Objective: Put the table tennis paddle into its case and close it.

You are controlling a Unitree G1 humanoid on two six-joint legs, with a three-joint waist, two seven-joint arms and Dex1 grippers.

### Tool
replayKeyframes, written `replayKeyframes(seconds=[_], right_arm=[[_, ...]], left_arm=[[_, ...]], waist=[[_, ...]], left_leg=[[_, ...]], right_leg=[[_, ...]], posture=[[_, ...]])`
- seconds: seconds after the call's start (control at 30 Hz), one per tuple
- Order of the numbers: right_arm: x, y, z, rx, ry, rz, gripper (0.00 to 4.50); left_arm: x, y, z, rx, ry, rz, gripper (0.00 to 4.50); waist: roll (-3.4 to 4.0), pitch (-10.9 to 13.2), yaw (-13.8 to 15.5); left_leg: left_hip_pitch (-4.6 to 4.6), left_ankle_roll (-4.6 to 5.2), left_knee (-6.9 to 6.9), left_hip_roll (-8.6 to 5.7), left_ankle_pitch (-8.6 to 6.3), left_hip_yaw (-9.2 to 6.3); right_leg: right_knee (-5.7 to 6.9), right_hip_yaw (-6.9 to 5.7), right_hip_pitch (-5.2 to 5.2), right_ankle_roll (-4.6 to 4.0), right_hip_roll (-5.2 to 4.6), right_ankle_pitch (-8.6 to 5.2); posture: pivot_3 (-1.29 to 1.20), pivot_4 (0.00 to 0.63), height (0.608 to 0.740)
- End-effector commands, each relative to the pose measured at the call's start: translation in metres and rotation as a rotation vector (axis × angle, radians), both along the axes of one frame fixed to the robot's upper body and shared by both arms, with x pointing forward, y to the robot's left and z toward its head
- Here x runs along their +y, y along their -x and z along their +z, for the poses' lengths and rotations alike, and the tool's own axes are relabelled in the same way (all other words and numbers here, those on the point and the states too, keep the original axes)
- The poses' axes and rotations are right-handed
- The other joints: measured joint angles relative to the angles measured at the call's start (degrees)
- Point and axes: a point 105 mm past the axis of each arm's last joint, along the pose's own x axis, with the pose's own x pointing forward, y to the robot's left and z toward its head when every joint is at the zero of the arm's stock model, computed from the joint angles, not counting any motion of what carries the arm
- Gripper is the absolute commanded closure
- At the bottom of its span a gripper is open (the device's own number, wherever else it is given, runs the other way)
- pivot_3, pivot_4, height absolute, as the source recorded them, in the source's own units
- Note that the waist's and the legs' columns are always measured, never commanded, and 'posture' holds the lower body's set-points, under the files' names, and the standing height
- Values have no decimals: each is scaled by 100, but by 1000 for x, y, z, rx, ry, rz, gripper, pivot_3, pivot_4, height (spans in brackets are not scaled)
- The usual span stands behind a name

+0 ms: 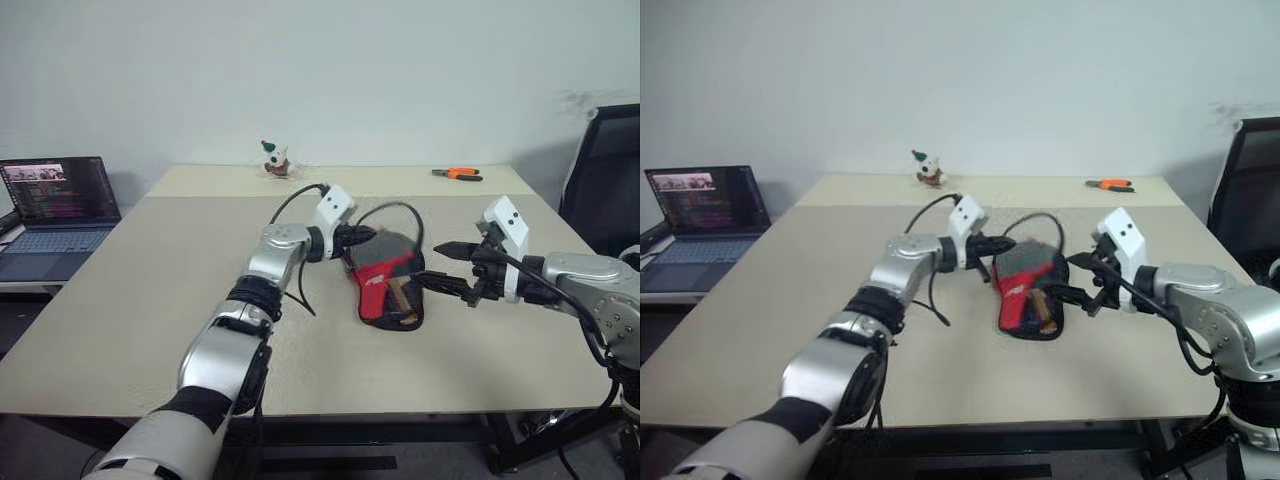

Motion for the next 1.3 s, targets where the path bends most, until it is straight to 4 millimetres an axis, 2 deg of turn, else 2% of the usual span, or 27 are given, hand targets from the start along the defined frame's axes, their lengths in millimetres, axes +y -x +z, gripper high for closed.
replayKeyframes(seconds=[0.03, 0.3, 0.4, 0.53, 0.77, 1.1, 1.2, 1.3], right_arm=[[-8, -4, 4, -22, -2, -53, 0], [-18, -43, -22, 54, -52, -190, 0], [-17, -60, -31, 69, -83, -217, 0], [-21, -91, -68, 176, -114, -309, 0], [-27, -119, -98, 235, -104, -406, 0], [-8, -123, -125, 330, -51, -356, 0], [0, -120, -131, 356, -36, -322, 529], [8, -116, -133, 377, -35, -280, 1466]], left_arm=[[10, -1, 10, -38, 21, 5, 4488], [78, 8, 2, -5, 137, 68, 4488], [101, 25, 2, 10, 174, 55, 4488], [134, 61, 8, 13, 200, 68, 4488], [151, 84, 8, 25, 171, 149, 4488], [155, 90, 6, 28, 152, 190, 4488], [156, 91, 6, 23, 145, 198, 4500], [158, 92, 6, 23, 139, 203, 4500]], waist=[[0, 0, -22], [1, 0, -87], [1, 0, -75], [1, 0, -92], [2, 1, 5], [0, -1, -28], [-1, -2, -55], [-1, -2, -86]], left_leg=[[3, 0, -1, 1, 0, 2], [7, -1, 1, 14, 1, 2], [3, -2, 2, 20, 1, 0], [6, -2, 1, 29, 1, 4], [6, -2, 5, 26, 2, 4], [13, -2, 6, 27, 2, 8], [19, -2, 6, 27, 2, 10], [21, -2, 5, 27, 1, 12]], right_leg=[[2, 2, 0, 0, 1, 0], [11, 8, -4, -2, 1, 1], [11, 8, -4, -2, -3, 1], [10, 15, -4, -1, -12, 0], [12, 12, -3, -1, -14, 1], [15, 15, 1, -3, -12, 2], [16, 17, 4, -3, -12, 2], [16, 19, 4, -4, -12, 3]], posture=[[0, 150, 740], [0, 150, 740], [0, 150, 740], [0, 150, 740], [0, 150, 740], [0, 150, 740], [0, 150, 740], [0, 150, 740]])
